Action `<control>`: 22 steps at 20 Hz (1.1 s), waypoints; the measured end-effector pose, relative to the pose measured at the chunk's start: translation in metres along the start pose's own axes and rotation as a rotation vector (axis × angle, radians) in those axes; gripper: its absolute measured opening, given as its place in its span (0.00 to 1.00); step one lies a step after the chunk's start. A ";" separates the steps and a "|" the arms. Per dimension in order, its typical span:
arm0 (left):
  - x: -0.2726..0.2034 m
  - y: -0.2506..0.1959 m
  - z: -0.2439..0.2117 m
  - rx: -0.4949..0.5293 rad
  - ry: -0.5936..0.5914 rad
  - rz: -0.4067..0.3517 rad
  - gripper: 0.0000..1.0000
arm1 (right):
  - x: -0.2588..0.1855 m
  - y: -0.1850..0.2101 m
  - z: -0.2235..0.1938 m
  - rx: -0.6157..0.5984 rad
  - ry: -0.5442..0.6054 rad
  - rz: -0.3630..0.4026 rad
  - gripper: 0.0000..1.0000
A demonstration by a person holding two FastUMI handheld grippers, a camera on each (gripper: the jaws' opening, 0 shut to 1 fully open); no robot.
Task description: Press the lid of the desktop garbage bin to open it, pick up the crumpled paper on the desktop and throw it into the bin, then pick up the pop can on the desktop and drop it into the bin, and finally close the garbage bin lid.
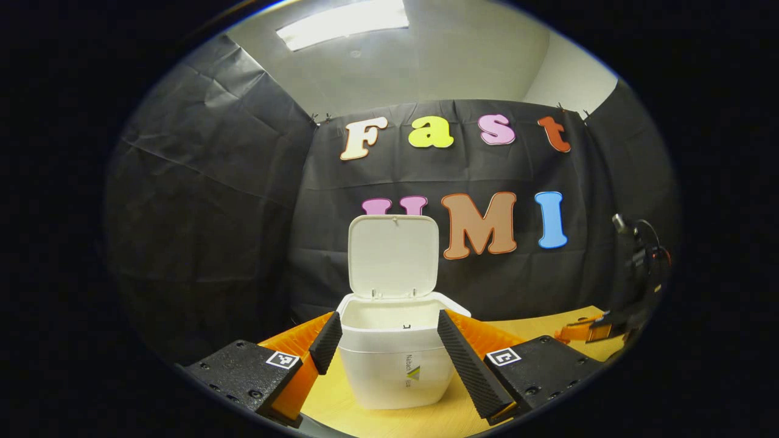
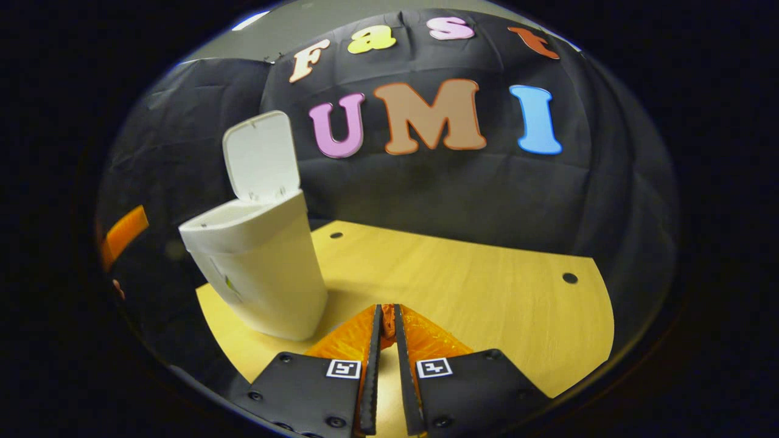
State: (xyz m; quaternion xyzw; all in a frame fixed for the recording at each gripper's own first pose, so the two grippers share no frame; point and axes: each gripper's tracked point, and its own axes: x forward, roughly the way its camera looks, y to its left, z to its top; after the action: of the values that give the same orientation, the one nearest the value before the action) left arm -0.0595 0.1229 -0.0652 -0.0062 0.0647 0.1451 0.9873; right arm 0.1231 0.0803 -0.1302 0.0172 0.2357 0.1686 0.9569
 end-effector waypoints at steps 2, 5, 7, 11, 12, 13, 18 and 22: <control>-0.003 0.007 0.000 0.002 0.000 0.015 0.95 | 0.005 0.028 0.038 -0.033 -0.047 0.082 0.19; -0.010 0.017 0.001 -0.001 -0.006 0.040 0.95 | 0.020 0.074 0.092 -0.107 -0.123 0.181 0.19; -0.016 0.023 0.004 0.005 -0.012 0.054 0.95 | 0.028 0.104 0.112 -0.168 -0.156 0.239 0.19; -0.026 0.034 0.006 0.021 -0.007 0.080 0.95 | 0.048 0.160 0.141 -0.284 -0.202 0.313 0.19; -0.027 0.037 0.006 0.024 -0.005 0.087 0.95 | 0.059 0.172 0.143 -0.302 -0.201 0.326 0.19; -0.030 0.040 0.005 0.028 -0.003 0.095 0.95 | 0.068 0.181 0.144 -0.310 -0.195 0.341 0.19; -0.037 0.057 0.005 0.032 0.001 0.142 0.95 | 0.088 0.194 0.134 -0.301 -0.143 0.360 0.29; -0.033 0.056 0.000 0.018 0.011 0.142 0.94 | 0.087 0.191 0.133 -0.303 -0.138 0.378 0.64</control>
State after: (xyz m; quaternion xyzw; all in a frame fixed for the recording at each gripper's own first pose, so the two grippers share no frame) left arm -0.1074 0.1674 -0.0609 0.0066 0.0719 0.2142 0.9741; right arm 0.1958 0.2956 -0.0295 -0.0711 0.1344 0.3765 0.9138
